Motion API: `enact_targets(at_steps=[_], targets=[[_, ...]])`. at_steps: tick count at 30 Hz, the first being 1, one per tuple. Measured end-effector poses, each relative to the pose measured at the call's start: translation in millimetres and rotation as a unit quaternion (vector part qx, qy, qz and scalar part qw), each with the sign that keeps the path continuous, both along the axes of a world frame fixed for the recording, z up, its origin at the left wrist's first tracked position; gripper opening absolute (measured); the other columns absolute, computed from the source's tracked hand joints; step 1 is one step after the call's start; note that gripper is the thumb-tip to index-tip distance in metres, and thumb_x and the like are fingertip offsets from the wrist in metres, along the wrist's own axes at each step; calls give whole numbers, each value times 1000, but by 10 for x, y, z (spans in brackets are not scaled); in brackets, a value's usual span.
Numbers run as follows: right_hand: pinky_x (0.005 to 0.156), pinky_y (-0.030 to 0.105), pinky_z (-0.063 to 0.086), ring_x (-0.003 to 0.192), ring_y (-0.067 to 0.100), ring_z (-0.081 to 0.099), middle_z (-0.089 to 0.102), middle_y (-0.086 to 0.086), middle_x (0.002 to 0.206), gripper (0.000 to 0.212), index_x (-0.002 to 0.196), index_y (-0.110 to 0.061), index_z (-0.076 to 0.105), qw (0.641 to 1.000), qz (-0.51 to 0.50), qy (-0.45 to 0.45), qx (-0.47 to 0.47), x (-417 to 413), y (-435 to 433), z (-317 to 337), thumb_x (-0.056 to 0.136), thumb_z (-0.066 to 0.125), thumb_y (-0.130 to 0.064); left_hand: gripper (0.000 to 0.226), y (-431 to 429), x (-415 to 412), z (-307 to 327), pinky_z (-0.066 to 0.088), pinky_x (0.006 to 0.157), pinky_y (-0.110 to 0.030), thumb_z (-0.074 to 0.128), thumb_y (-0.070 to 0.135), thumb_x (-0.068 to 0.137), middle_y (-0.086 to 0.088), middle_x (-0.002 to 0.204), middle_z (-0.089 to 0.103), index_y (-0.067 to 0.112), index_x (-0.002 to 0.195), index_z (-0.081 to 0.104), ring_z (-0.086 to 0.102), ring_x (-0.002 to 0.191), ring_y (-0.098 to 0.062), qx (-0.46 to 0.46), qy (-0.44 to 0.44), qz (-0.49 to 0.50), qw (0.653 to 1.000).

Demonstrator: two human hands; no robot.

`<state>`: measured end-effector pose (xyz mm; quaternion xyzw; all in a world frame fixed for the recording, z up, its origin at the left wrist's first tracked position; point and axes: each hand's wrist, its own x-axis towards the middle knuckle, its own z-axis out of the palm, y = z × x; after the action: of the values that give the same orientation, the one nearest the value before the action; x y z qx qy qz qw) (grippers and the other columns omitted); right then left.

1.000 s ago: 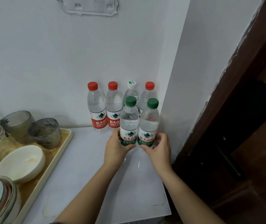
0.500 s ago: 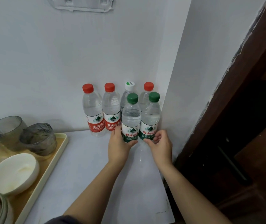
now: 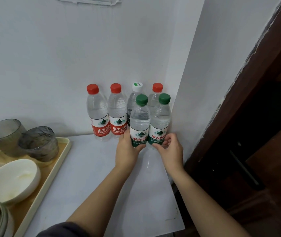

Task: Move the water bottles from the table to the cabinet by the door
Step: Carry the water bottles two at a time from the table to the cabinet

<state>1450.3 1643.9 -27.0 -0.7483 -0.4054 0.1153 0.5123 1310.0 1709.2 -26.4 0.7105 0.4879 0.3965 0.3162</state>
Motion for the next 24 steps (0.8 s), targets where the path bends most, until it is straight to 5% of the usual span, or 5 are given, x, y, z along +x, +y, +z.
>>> enact_targets(at_steps=[5,9,15,20,24], targets=[[66,38,50,75,21,59,59,0,81,41,91,-18,50,999,-7,-20,-43,-42,-62,40,71,85,-28,74,-7,-27,25,46,92,-30,87,21,67,-5,124,59,13,131,50,54,115,-22,-13,14,-1,1000],[82,39,48,105,25,54,57,3,110,51,111,-16,54,985,13,-102,-142,-43,-235,70,75,79,-41,90,-126,-120,102,43,98,-36,84,31,71,-9,138,48,14,144,34,46,126,-26,-43,60,-3,997],[112,47,28,141,31,27,34,9,152,73,147,-21,32,917,107,-256,-285,-149,-660,137,88,54,-58,88,-693,-562,110,7,119,-48,43,63,91,-12,161,11,15,154,8,5,149,-32,-37,334,53,940],[119,57,-1,150,29,-12,-5,4,164,74,155,-29,6,860,253,-304,-323,-462,-928,287,96,37,-59,84,-1356,-889,31,-1,117,-53,13,71,88,-12,163,5,20,155,10,-1,149,-35,-54,397,100,911],[118,56,-9,148,27,-21,-16,2,163,73,155,-33,-2,820,373,-324,-287,-778,-1101,339,97,34,-58,82,-1968,-1080,-56,3,115,-54,16,70,90,-14,160,17,18,153,23,7,148,-36,-60,394,162,903]])
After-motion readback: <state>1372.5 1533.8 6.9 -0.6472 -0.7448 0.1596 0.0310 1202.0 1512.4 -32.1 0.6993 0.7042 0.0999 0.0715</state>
